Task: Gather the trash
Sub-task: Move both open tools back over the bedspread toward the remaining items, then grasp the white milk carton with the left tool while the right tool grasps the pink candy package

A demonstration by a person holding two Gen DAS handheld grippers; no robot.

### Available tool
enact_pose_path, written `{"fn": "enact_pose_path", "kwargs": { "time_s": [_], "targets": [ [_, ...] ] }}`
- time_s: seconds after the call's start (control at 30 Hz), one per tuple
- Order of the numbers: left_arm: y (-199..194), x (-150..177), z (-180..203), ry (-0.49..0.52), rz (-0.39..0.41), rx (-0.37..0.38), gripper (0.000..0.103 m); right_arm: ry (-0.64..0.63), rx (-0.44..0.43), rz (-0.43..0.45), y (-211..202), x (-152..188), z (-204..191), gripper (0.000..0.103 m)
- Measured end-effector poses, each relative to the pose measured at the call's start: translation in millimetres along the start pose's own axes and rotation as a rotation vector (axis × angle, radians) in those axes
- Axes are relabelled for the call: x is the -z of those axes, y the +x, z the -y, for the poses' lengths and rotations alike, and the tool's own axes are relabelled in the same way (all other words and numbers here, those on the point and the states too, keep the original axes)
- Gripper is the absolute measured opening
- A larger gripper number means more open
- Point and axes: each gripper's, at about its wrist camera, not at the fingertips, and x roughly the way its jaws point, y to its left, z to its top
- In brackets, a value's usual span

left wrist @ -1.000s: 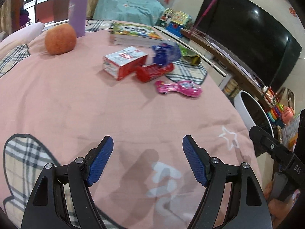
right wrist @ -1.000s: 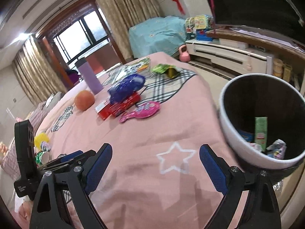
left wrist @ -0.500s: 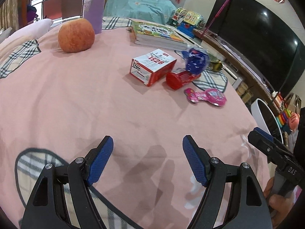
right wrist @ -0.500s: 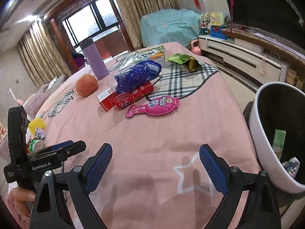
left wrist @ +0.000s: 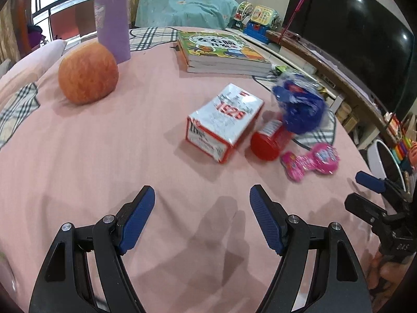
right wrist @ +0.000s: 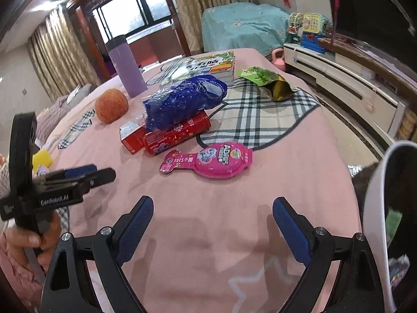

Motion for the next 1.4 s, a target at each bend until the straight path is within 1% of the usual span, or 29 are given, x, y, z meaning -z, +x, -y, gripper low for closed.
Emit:
{"fn": "enact_pose_path", "kwargs": {
  "time_s": [0.13,0.3,0.57,0.6,0.63,0.67,0.7,0.73,0.77,0.83,0.87,0.93,1.03,1.07,1.13,1.17,1.2,1.33,1.4],
  "targets": [
    [9.0,-18.6,-2.3,0.031,0.009,-0.005,0.077,-0.045,-0.004,-0.026,12.7,-12.1,1.7,0.094],
    [19.9,-33.2,-4.8,0.054,0.01,-0.001,0.078,-0.11,-0.019,-0.06,27.9,-23.3,-1.9,0.094],
    [31.4,-36.4,3.1,0.099,0.015,0.026,0.077,-0.176,-0.027,-0.113,48.9,-34.9,-7.0,0.094],
    [31.0,-35.5,4.7,0.106,0.018,0.03,0.073,-0.182,-0.023,-0.114,49.2,-34.5,-8.1,0.093],
    [30.4,-35.2,5.7,0.111,0.023,0.034,0.068,-0.185,-0.02,-0.114,48.9,-33.6,-9.0,0.092],
    [30.1,-35.0,6.9,0.119,0.022,0.042,0.054,-0.191,-0.013,-0.111,47.6,-32.3,-10.1,0.087],
    [30.2,-34.9,8.0,0.125,0.017,0.046,0.051,-0.196,-0.002,-0.107,46.1,-30.9,-11.2,0.078],
    [28.7,-34.2,9.4,0.133,0.025,0.044,0.051,-0.199,0.013,-0.103,44.5,-29.5,-12.0,0.073],
    [26.6,-33.4,11.6,0.141,0.034,0.042,0.051,-0.199,0.024,-0.101,43.2,-29.4,-11.3,0.063],
    [20.2,-29.6,17.6,0.163,0.05,0.035,0.051,-0.191,0.022,-0.1,40.1,-27.3,-10.5,0.06],
    [17.4,-27.5,19.8,0.169,0.055,0.033,0.05,-0.186,0.025,-0.097,37.2,-25.6,-9.8,0.053],
    [12.0,-22.1,22.8,0.17,0.059,0.037,0.05,-0.17,0.02,-0.095,31.7,-22.3,-8.0,0.051],
    [5.1,-11.9,22.6,0.143,0.049,0.049,0.05,-0.143,0.013,-0.087,19.9,-12.5,-6.0,0.042],
    [2.6,-8.1,21.8,0.13,0.046,0.052,0.05,-0.135,0.009,-0.086,16.8,-9.9,-5.6,0.036],
    [-3.3,0.6,21.4,0.104,0.04,0.066,0.05,-0.113,0.001,-0.087,9.2,-2.7,-3.7,0.03],
    [-7.7,7.3,22.0,0.093,0.039,0.075,0.05,-0.101,-0.008,-0.094,5.5,2.3,-3.1,0.014],
    [-10.6,11.9,22.5,0.086,0.039,0.082,0.05,-0.092,-0.015,-0.099,2.3,7.5,-2.5,0.007],
    [-26.5,35.9,29.2,0.066,0.036,0.105,0.05,-0.073,-0.031,-0.098,-10.9,24.5,-4.5,0.006],
    [-32.6,45.0,29.9,0.05,0.032,0.118,0.05,-0.054,-0.05,-0.093,-14.9,27.0,-4.4,0.006]
  ]
}}
